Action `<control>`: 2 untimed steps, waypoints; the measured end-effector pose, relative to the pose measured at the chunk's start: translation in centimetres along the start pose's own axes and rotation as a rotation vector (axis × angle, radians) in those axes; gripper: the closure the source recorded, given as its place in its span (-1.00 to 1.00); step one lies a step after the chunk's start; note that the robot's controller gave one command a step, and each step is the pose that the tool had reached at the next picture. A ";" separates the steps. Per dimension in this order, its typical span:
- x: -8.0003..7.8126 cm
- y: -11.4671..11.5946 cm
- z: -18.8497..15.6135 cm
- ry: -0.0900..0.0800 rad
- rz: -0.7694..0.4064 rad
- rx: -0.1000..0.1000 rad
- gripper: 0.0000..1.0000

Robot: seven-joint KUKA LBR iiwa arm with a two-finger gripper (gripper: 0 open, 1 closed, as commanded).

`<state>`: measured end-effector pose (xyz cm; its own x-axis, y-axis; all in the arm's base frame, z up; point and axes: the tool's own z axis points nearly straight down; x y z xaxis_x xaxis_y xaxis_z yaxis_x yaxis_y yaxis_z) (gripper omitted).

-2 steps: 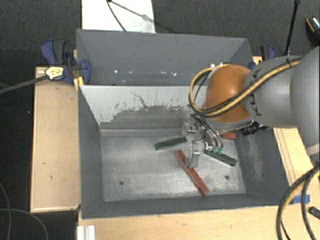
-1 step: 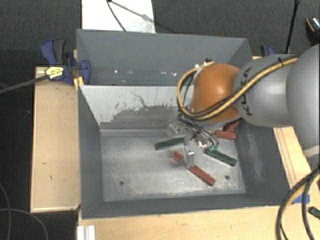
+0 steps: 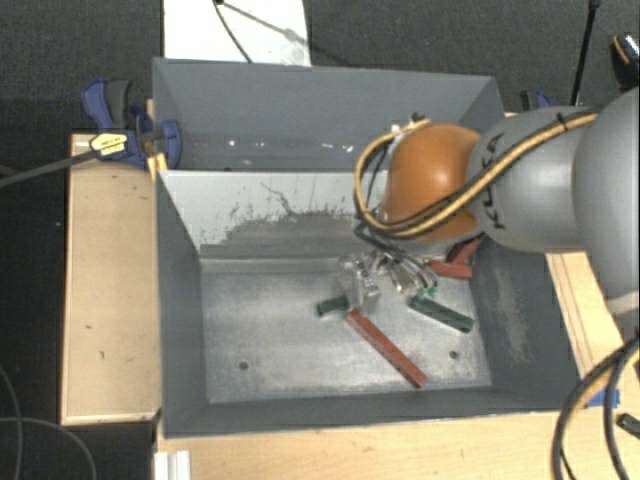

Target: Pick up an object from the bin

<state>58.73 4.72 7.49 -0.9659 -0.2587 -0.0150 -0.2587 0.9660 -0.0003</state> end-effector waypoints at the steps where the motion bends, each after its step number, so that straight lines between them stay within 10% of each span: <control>1: 0.3 0.0 0.3 0.007 0.003 -0.001 -1.00; 2: 6.5 3.2 0.3 0.014 -0.127 -0.002 -1.00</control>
Offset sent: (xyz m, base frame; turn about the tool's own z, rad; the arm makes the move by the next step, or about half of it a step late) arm 0.0000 0.0000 0.0000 0.0000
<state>51.63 6.09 7.07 -0.9254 -0.3789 -0.0008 -0.3789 0.9254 0.0012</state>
